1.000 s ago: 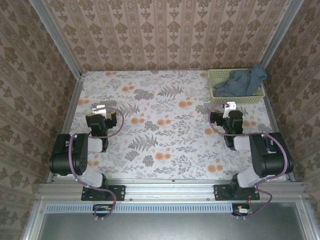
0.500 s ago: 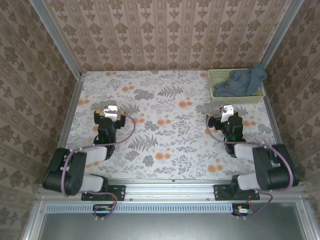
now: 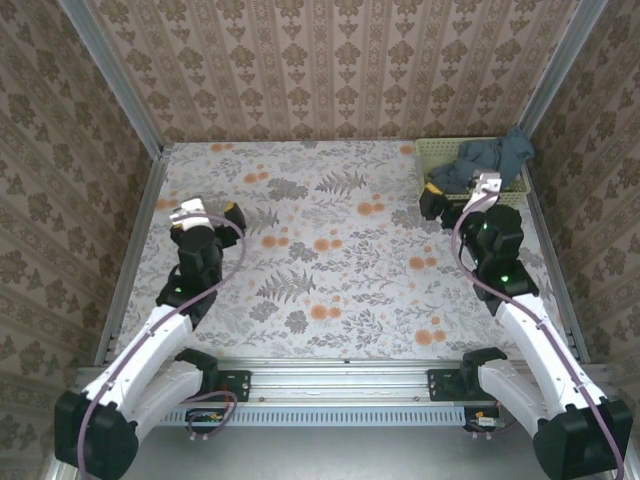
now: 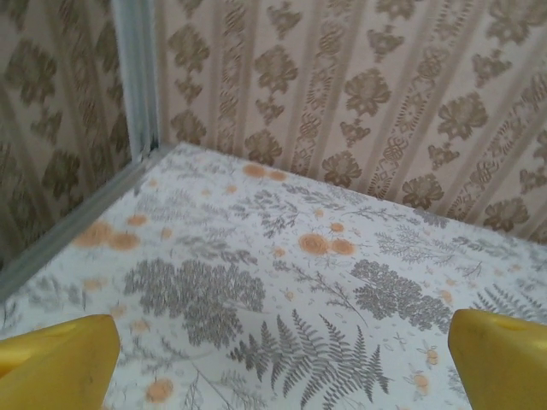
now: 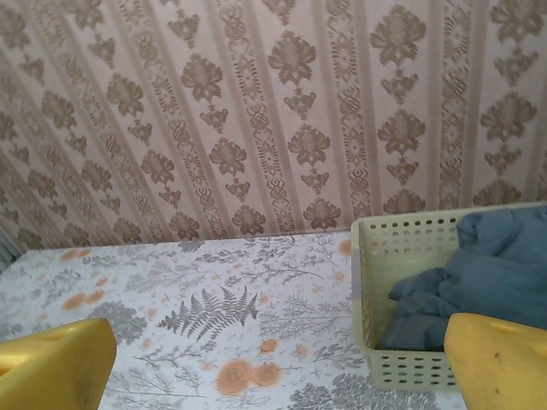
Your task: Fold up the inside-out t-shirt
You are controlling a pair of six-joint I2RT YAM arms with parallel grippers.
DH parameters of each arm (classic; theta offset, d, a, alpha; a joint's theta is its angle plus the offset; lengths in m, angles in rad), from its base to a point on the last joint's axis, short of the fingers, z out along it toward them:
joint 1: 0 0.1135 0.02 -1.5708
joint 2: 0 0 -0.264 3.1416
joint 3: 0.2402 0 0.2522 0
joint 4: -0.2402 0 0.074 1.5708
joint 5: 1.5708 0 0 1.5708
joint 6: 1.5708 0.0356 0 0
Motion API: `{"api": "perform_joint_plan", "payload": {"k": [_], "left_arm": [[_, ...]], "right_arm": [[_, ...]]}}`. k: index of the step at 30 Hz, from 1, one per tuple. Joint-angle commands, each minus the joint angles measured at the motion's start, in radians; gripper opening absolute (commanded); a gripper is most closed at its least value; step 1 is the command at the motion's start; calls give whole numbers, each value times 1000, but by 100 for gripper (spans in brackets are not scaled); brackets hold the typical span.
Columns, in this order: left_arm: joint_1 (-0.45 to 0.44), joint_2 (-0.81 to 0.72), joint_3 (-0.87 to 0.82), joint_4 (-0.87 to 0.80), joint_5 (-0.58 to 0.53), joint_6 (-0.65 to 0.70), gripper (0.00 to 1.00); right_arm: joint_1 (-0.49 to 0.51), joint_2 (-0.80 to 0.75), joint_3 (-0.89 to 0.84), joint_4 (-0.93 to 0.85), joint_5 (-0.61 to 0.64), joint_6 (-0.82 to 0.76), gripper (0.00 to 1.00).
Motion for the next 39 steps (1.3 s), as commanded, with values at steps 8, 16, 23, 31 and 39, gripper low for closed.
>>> {"api": "perform_joint_plan", "payload": {"k": [8, 16, 23, 31, 39], "left_arm": [[186, -137, -8, -393, 289, -197, 100], [11, -42, 26, -350, 318, -133, 100], [-57, 18, 11, -284, 392, -91, 100], [-77, 63, -18, -193, 435, -73, 100], [-77, 126, 7, -146, 436, -62, 100]], "right_arm": [[-56, 247, 224, -286, 77, 103, 100], [-82, 717, 650, -485, 487, 98, 100], [-146, 1044, 920, -589, 582, 114, 100], [-209, 1301, 1162, -678, 547, 130, 100], [-256, 1534, 1433, -858, 493, 199, 99]]}}
